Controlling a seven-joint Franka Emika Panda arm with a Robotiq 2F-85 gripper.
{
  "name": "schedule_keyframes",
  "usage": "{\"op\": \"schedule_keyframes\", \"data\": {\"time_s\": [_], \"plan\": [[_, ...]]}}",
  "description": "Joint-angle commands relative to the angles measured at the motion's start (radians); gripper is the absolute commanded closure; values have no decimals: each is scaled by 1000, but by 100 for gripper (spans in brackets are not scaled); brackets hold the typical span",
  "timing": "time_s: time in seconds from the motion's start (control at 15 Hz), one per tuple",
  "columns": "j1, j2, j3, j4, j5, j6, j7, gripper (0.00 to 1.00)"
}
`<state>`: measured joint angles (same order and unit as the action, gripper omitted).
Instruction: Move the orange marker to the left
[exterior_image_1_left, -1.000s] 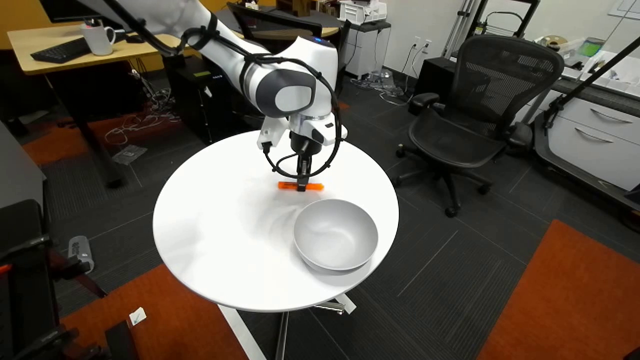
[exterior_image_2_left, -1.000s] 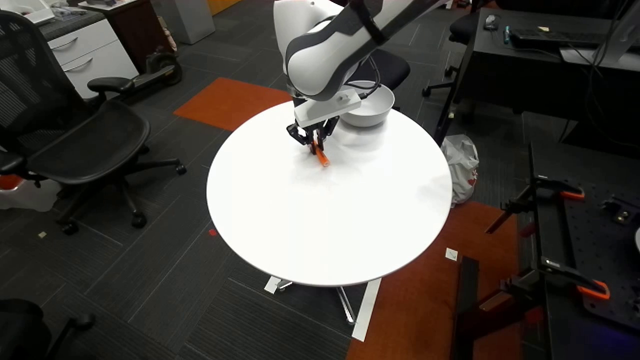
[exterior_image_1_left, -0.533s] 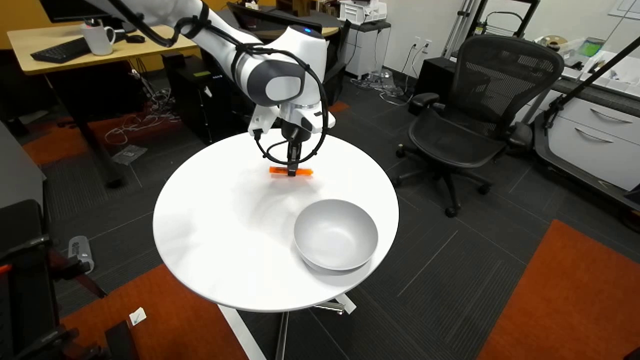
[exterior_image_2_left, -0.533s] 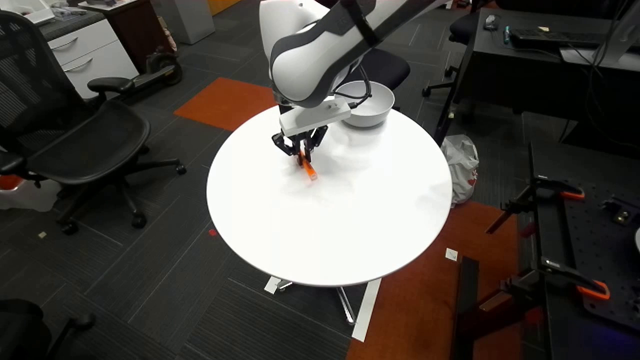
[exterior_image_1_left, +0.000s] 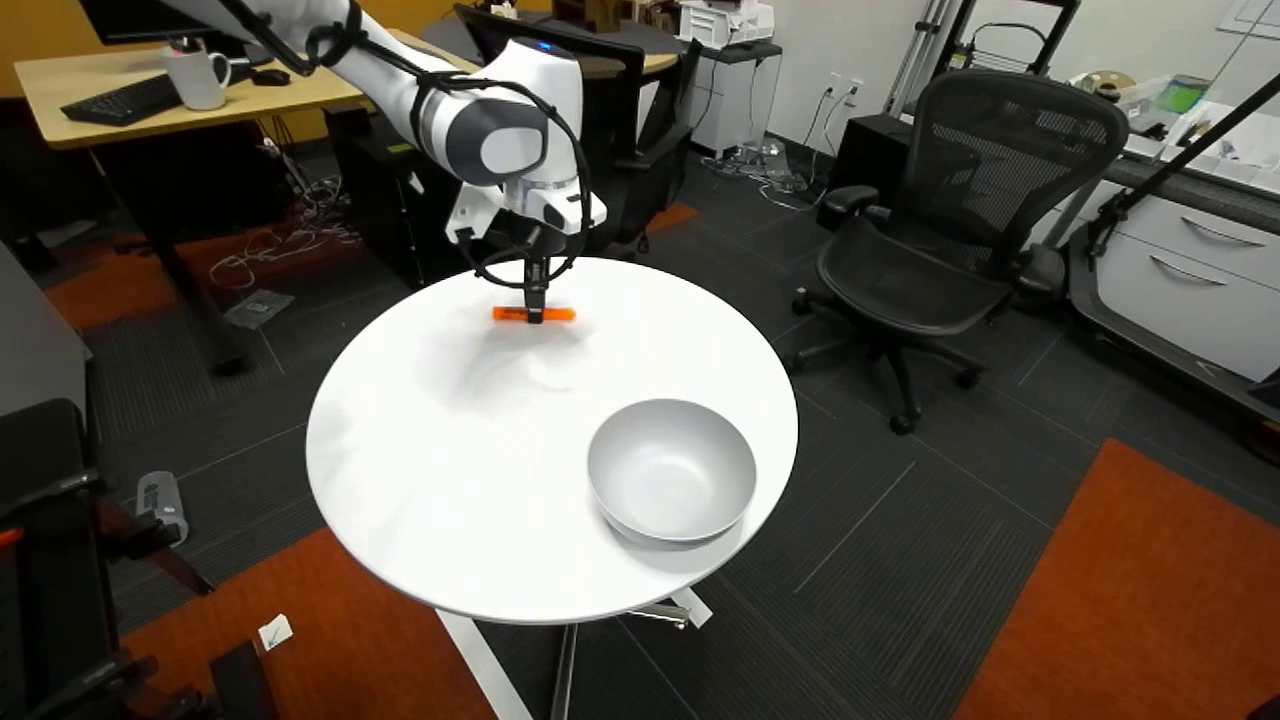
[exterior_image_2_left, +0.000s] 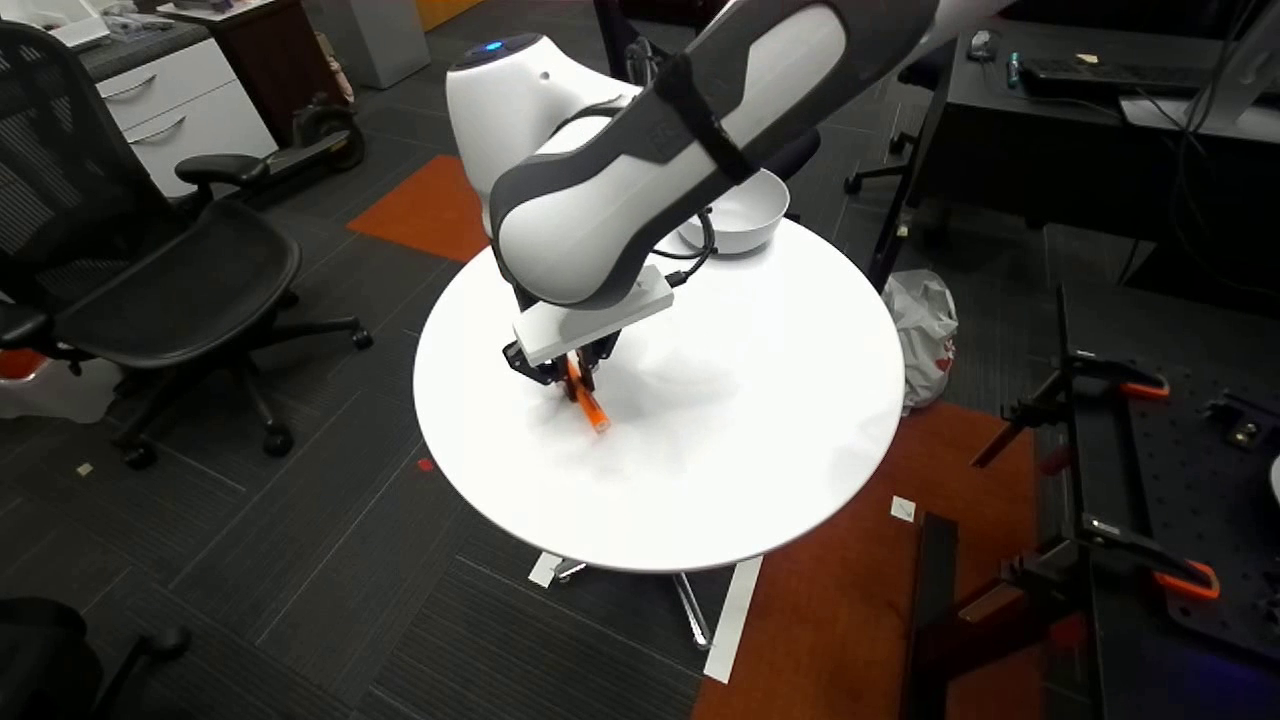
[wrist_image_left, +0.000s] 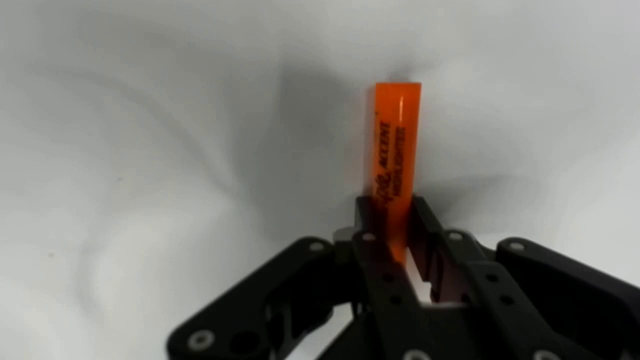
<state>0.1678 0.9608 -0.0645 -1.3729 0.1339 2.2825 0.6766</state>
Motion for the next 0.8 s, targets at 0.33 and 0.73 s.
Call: {"op": "schedule_keyframes", "data": {"time_s": [0.33, 0.73], "plan": [[54, 9, -11, 16, -27, 2, 33, 55], [85, -107, -20, -117, -33, 77, 43, 11]]}}
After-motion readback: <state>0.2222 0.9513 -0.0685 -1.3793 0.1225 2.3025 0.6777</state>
